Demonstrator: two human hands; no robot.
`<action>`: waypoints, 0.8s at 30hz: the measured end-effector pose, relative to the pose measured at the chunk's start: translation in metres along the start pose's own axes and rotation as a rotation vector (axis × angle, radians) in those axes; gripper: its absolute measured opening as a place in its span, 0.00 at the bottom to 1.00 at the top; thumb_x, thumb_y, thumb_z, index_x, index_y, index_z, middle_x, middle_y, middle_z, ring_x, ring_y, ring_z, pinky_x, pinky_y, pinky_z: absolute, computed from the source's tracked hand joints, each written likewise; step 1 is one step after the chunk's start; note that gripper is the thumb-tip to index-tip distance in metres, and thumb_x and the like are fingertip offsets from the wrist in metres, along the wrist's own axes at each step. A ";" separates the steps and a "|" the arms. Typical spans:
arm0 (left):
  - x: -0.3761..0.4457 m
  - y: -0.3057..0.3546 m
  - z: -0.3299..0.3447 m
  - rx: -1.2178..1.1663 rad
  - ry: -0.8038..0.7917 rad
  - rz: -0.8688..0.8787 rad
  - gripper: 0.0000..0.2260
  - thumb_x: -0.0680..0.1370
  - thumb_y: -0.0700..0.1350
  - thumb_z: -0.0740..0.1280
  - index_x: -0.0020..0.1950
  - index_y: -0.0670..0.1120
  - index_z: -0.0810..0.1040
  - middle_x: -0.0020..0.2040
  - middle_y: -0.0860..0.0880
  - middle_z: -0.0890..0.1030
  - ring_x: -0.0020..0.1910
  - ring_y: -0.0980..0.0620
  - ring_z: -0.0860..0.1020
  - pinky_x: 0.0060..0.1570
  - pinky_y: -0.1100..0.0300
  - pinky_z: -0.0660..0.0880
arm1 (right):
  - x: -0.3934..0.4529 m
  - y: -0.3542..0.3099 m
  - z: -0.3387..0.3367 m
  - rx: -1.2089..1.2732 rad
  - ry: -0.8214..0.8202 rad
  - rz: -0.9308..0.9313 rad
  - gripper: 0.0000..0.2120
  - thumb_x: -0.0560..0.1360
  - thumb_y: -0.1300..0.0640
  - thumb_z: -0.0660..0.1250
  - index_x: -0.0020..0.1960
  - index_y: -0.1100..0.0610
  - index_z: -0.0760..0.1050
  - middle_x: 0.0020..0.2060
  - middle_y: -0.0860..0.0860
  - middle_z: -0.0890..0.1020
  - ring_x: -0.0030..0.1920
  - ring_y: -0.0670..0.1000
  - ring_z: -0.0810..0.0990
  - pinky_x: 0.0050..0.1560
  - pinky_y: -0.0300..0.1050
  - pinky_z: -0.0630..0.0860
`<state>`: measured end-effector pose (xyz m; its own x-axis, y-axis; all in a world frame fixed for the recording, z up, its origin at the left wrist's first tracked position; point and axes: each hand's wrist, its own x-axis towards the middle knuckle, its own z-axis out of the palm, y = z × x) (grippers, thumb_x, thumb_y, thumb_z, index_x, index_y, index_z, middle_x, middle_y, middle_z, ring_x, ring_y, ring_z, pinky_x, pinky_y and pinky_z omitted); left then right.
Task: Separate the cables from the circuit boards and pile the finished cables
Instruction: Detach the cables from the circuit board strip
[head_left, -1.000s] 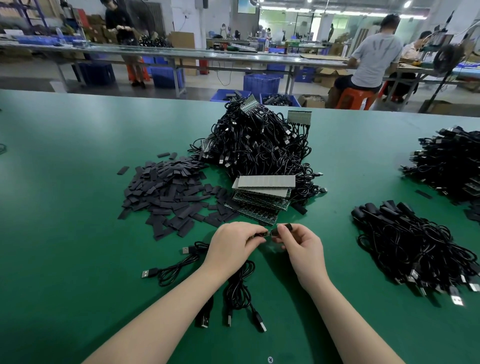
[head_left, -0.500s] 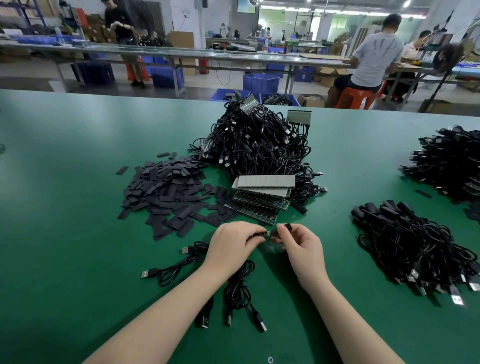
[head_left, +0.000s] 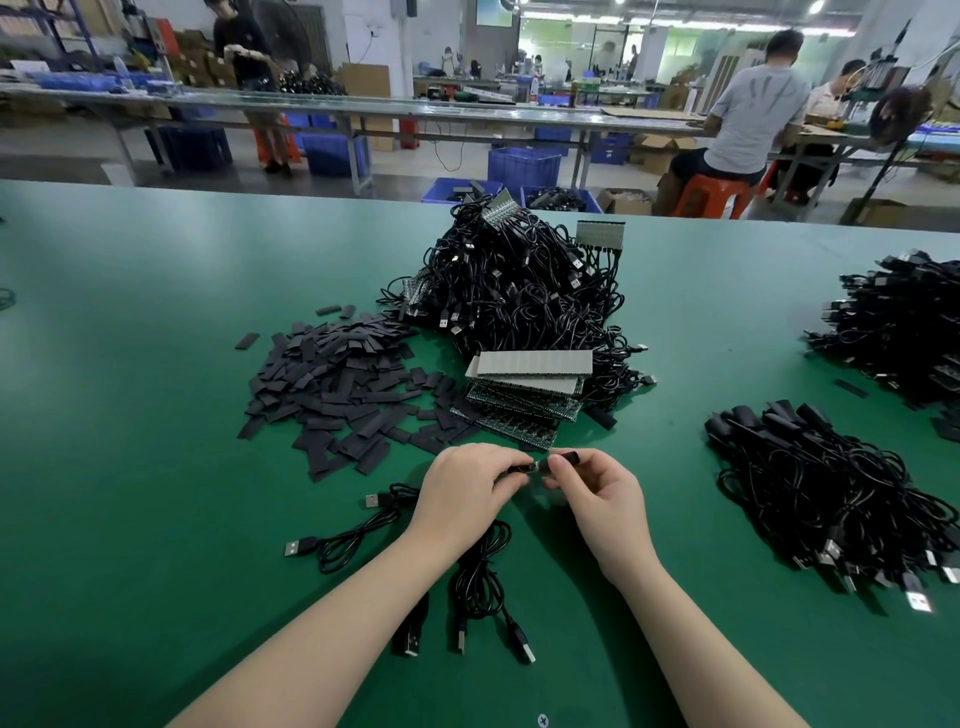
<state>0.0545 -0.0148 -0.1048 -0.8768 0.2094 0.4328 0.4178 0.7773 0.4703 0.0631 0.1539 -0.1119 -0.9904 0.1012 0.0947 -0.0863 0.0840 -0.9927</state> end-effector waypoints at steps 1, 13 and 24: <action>0.000 0.000 0.000 0.003 -0.001 0.003 0.10 0.77 0.52 0.68 0.58 0.54 0.82 0.53 0.58 0.83 0.54 0.59 0.78 0.55 0.61 0.70 | 0.000 0.000 0.000 -0.013 -0.004 -0.011 0.04 0.77 0.59 0.71 0.45 0.51 0.82 0.39 0.48 0.86 0.43 0.48 0.86 0.44 0.37 0.79; -0.002 0.003 -0.002 -0.031 0.010 0.039 0.12 0.77 0.48 0.69 0.60 0.54 0.81 0.53 0.56 0.84 0.53 0.55 0.79 0.54 0.59 0.70 | -0.002 -0.003 0.002 -0.054 -0.058 -0.023 0.05 0.75 0.59 0.73 0.44 0.49 0.84 0.38 0.49 0.87 0.42 0.50 0.85 0.46 0.42 0.80; 0.001 0.003 -0.004 0.029 0.099 -0.076 0.12 0.77 0.53 0.68 0.60 0.55 0.82 0.53 0.57 0.84 0.52 0.58 0.80 0.54 0.60 0.69 | 0.009 -0.011 0.004 0.020 -0.029 0.014 0.03 0.77 0.57 0.72 0.45 0.50 0.83 0.36 0.48 0.86 0.37 0.41 0.84 0.38 0.30 0.75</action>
<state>0.0555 -0.0149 -0.0997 -0.8775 0.0905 0.4710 0.3425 0.8057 0.4832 0.0545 0.1497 -0.1006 -0.9942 0.0731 0.0786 -0.0741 0.0624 -0.9953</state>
